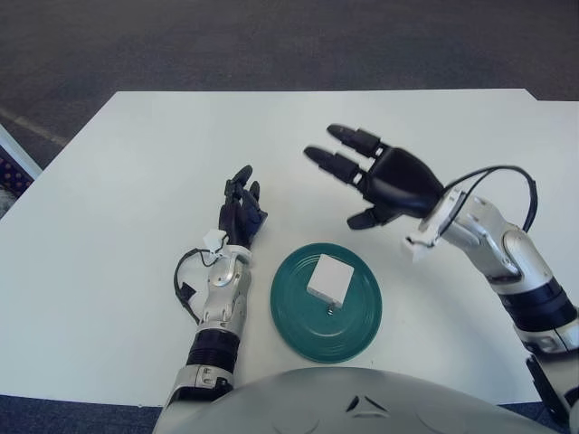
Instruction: Put the charger into the plate.
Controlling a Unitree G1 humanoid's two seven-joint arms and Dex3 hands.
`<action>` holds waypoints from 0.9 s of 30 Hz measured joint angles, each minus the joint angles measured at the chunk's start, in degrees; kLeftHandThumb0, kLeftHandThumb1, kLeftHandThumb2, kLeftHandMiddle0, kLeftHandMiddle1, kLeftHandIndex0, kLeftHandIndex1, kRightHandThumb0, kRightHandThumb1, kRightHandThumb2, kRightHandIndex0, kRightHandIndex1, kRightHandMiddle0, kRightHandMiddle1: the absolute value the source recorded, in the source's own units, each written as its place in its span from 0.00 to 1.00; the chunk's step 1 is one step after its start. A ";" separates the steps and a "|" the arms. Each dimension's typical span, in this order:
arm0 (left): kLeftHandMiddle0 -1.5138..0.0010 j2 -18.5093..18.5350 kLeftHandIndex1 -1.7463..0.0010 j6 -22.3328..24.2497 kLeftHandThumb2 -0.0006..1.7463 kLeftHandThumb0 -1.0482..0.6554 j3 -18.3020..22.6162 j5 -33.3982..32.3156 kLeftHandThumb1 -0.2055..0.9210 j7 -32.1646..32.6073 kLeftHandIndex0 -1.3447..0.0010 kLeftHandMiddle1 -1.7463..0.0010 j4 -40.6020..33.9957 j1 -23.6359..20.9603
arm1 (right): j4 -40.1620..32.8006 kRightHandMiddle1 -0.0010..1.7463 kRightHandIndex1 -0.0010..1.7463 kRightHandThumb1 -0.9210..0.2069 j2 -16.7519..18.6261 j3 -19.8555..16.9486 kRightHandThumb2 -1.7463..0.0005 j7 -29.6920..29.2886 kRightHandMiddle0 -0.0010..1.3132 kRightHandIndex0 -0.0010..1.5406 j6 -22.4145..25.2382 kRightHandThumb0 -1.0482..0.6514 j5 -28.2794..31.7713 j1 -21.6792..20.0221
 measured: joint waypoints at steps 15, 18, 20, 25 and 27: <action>0.80 0.15 0.56 -3.15 0.56 0.07 -1.41 15.81 1.00 11.76 1.00 1.00 -4.89 3.71 | 26.58 0.33 0.01 0.00 6.76 -6.04 0.53 -4.56 0.00 0.11 -10.44 0.00 23.40 1.48; 0.81 0.22 0.55 -3.48 0.56 0.07 -1.56 16.89 1.00 12.30 1.00 1.00 -6.34 4.41 | 33.48 0.38 0.02 0.00 9.72 -7.88 0.54 -3.98 0.00 0.14 -13.08 0.01 29.49 1.52; 0.81 0.30 0.55 -3.60 0.57 0.07 -1.80 16.92 1.00 12.06 1.00 1.00 -7.81 5.05 | 36.95 0.43 0.02 0.00 12.04 -9.55 0.55 -3.14 0.00 0.16 -13.17 0.02 34.36 1.72; 0.82 0.65 0.54 -3.55 0.56 0.07 -1.95 15.89 1.00 10.37 1.00 1.00 -11.07 5.99 | 41.07 0.52 0.03 0.00 17.11 -13.09 0.58 -2.47 0.01 0.20 -13.31 0.06 42.07 2.44; 0.83 0.71 0.54 -3.15 0.56 0.07 -1.84 15.16 1.00 9.63 1.00 1.00 -12.09 6.13 | 42.11 0.54 0.03 0.00 18.97 -14.19 0.59 -2.61 0.01 0.20 -13.69 0.09 43.69 2.62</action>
